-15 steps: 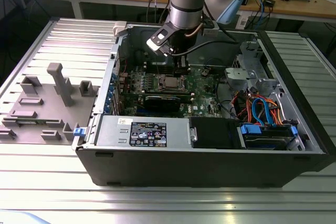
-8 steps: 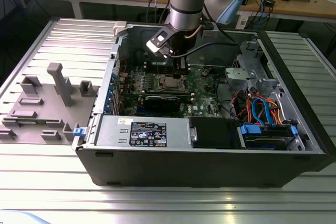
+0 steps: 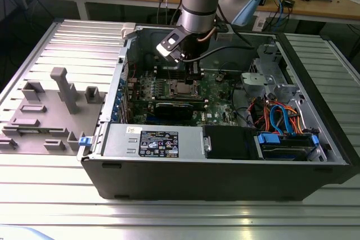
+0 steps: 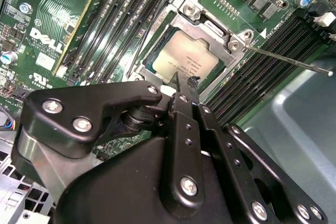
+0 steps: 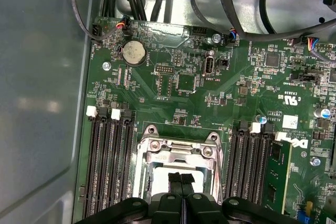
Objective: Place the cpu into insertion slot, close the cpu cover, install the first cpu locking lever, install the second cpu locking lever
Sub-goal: 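Close the cpu cover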
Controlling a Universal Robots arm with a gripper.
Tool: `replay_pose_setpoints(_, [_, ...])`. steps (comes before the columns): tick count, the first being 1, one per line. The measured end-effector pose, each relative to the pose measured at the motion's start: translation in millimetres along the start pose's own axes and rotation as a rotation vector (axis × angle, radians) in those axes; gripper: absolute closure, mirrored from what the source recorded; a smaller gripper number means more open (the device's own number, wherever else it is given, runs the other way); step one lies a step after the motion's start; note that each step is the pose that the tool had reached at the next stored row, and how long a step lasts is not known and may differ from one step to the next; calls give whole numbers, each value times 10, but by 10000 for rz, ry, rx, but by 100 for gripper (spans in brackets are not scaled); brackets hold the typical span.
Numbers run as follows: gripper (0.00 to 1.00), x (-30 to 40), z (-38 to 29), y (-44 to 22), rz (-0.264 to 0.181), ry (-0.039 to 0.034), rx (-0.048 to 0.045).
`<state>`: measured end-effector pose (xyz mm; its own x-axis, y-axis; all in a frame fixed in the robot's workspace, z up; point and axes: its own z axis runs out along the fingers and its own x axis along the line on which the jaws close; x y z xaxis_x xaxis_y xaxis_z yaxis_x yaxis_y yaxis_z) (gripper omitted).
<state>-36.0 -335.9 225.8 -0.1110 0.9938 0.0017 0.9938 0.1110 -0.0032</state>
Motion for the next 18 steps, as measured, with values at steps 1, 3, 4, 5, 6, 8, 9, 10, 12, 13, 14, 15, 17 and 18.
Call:
replay_pose_setpoints(1, [89,0,0,-2,0,0,-1])
replay_pose_setpoints(3, [89,1,0,-7,-2,-1,0])
replay_pose_setpoints(4, [89,1,0,-9,-1,-1,0])
replay_pose_setpoints(5, [89,1,1,-13,-1,0,0])
replay_pose_setpoints(6, [89,1,2,-17,-1,0,0])
replay_pose_setpoints(8, [89,6,26,-65,-2,-1,0])
replay_pose_setpoints(9, [89,8,37,-82,-1,-1,0])
replay_pose_setpoints(10, [89,10,47,-99,-2,-1,0])
replay_pose_setpoints(12, [89,16,81,-154,-10,-1,0])
replay_pose_setpoints(13, [89,17,88,-169,-13,-2,1])
replay_pose_setpoints(14, [89,19,93,-186,-15,-3,2])
replay_pose_setpoints(15, [89,24,99,-220,-18,0,1])
replay_pose_setpoints(17, [89,27,103,-253,-20,0,1])
replay_pose_setpoints(18, [89,29,108,-271,-20,0,2])
